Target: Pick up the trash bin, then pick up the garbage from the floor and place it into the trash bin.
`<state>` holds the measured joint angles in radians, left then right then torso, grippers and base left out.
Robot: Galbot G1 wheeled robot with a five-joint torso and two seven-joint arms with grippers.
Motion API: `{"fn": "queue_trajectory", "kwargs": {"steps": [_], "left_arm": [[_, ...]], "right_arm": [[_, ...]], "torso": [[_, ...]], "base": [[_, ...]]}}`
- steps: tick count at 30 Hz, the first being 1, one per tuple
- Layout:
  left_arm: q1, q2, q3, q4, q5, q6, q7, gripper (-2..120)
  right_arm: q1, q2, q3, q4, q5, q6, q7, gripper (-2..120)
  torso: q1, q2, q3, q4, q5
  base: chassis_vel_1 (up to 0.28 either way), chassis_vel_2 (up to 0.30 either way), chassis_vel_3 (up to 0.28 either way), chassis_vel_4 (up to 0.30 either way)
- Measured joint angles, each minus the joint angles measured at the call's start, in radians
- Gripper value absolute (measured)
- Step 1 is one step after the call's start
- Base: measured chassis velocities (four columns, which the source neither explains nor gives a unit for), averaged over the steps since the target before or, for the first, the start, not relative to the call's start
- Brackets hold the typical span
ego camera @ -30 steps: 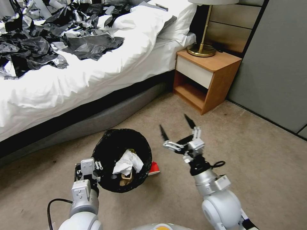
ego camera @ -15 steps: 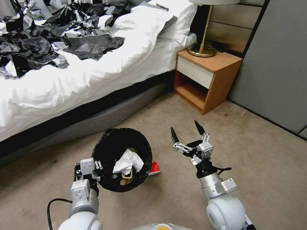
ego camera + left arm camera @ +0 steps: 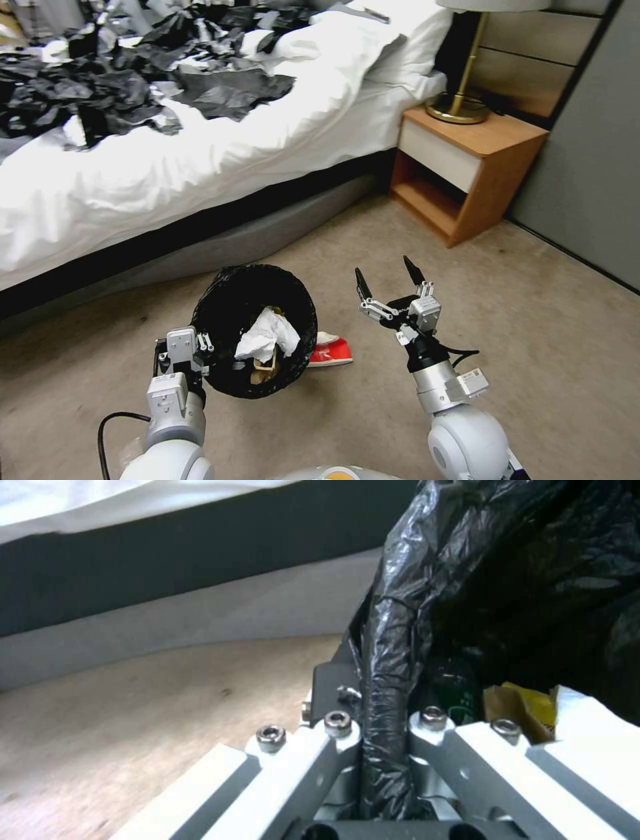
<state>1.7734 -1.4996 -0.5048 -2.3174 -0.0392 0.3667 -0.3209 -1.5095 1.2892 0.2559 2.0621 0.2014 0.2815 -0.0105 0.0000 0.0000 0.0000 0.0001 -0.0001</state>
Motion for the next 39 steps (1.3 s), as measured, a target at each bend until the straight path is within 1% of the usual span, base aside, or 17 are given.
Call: {"fn": "queue_trajectory", "kwargs": {"steps": [6,11,14,17,18,21,23,27,28,29,30,32,33,35,36,38,39], "left_arm": [[0.001,-0.001,0.0,-0.001,0.0,0.0,0.0,0],[0.003,-0.001,-0.001,-0.002,0.0,-0.002,-0.001,0],[0.003,-0.002,-0.001,-0.002,0.001,-0.002,-0.001,0],[0.001,-0.003,-0.001,-0.002,0.002,-0.003,-0.001,0],[0.001,-0.003,-0.001,-0.002,0.002,-0.003,-0.001,0],[-0.003,-0.004,0.0,-0.002,0.003,-0.003,-0.002,0],[-0.003,-0.004,0.0,-0.002,0.003,-0.003,-0.002,0],[-0.004,-0.004,0.002,-0.002,0.005,-0.003,-0.002,0],[-0.004,-0.004,0.002,-0.002,0.005,-0.003,-0.002,0],[-0.003,-0.005,0.003,-0.002,0.006,-0.003,-0.002,0],[0.0,-0.005,0.003,-0.002,0.008,-0.003,-0.002,0],[0.001,-0.006,0.003,-0.004,0.009,-0.003,-0.002,0],[0.003,-0.006,0.003,-0.006,0.01,-0.003,-0.002,0],[0.003,-0.006,0.002,-0.007,0.012,-0.003,-0.002,0],[0.003,-0.006,0.002,-0.007,0.012,-0.003,-0.002,0],[0.004,-0.009,0.002,-0.007,0.016,-0.005,-0.003,0],[0.004,-0.009,0.002,-0.007,0.016,-0.005,-0.003,0]], "right_arm": [[0.011,-0.01,0.003,-0.023,-0.026,-0.002,-0.009,100],[0.026,-0.02,0.011,-0.049,-0.04,-0.003,-0.023,100],[0.039,-0.027,0.024,-0.07,-0.055,-0.003,-0.049,100],[0.057,-0.034,0.059,-0.114,-0.087,0.01,-0.133,100],[0.057,-0.034,0.059,-0.114,-0.087,0.01,-0.133,100],[0.096,-0.045,0.117,-0.198,-0.209,0.076,-0.251,100],[0.104,-0.048,0.121,-0.212,-0.226,0.084,-0.262,100],[0.147,-0.069,0.125,-0.316,-0.293,0.099,-0.322,100],[0.147,-0.069,0.125,-0.316,-0.293,0.099,-0.322,100],[0.161,-0.075,0.12,-0.353,-0.321,0.103,-0.34,100],[0.19,-0.08,0.107,-0.427,-0.379,0.111,-0.364,100],[0.199,-0.08,0.102,-0.452,-0.396,0.114,-0.369,100],[0.223,-0.076,0.087,-0.515,-0.432,0.118,-0.375,100],[0.259,-0.064,0.074,-0.589,-0.465,0.12,-0.376,100],[0.259,-0.064,0.074,-0.589,-0.465,0.12,-0.376,100],[0.31,-0.045,0.061,-0.691,-0.503,0.132,-0.374,100],[0.31,-0.045,0.061,-0.691,-0.503,0.132,-0.374,100]], "torso": [[0.0,0.0,0.0,-0.0002,0.0001],[0.0,0.0,0.0,0.0003,0.0001],[0.0,0.0,0.0,0.0003,0.0001],[0.0,0.0,0.0,-0.0003,0.0002],[0.0,0.0,0.0,-0.0003,0.0002],[0.0,0.0,0.0,-0.0004,0.0002],[0.0,0.0,0.0,-0.0004,0.0002],[0.0,0.0,0.0,-0.0001,0.0002],[0.0,0.0,0.0,-0.0001,0.0002],[0.0,0.0,0.0,-0.0002,0.0002],[0.0,0.0,0.0,0.0,0.0],[0.0,0.0,0.0,0.0,0.0001],[0.0,0.0,0.0,-0.0001,0.0005],[0.0,0.0,0.0,-0.0001,0.0],[0.0,0.0,0.0,-0.0001,0.0],[0.0,0.0,0.0,-0.0001,0.0001],[0.0,0.0,0.0,-0.0001,0.0001]], "base": [[0.106,0.108,0.098,0.101],[0.133,0.139,0.136,0.123],[0.09,0.097,0.096,0.078],[0.009,0.015,0.029,0.01],[0.0,0.0,0.0,0.0],[0.0,0.0,0.0,0.0],[0.0,0.0,0.0,0.0],[0.0,0.0,0.0,0.0],[0.0,0.0,0.0,0.0],[0.0,0.0,0.0,0.0],[0.0,0.0,0.0,0.0],[0.0,0.0,0.0,0.0],[0.0,0.0,0.0,0.0],[0.0,0.0,0.0,0.0],[0.0,0.0,0.0,0.0],[0.0,0.0,0.0,0.0],[0.0,0.0,0.0,0.0]]}}
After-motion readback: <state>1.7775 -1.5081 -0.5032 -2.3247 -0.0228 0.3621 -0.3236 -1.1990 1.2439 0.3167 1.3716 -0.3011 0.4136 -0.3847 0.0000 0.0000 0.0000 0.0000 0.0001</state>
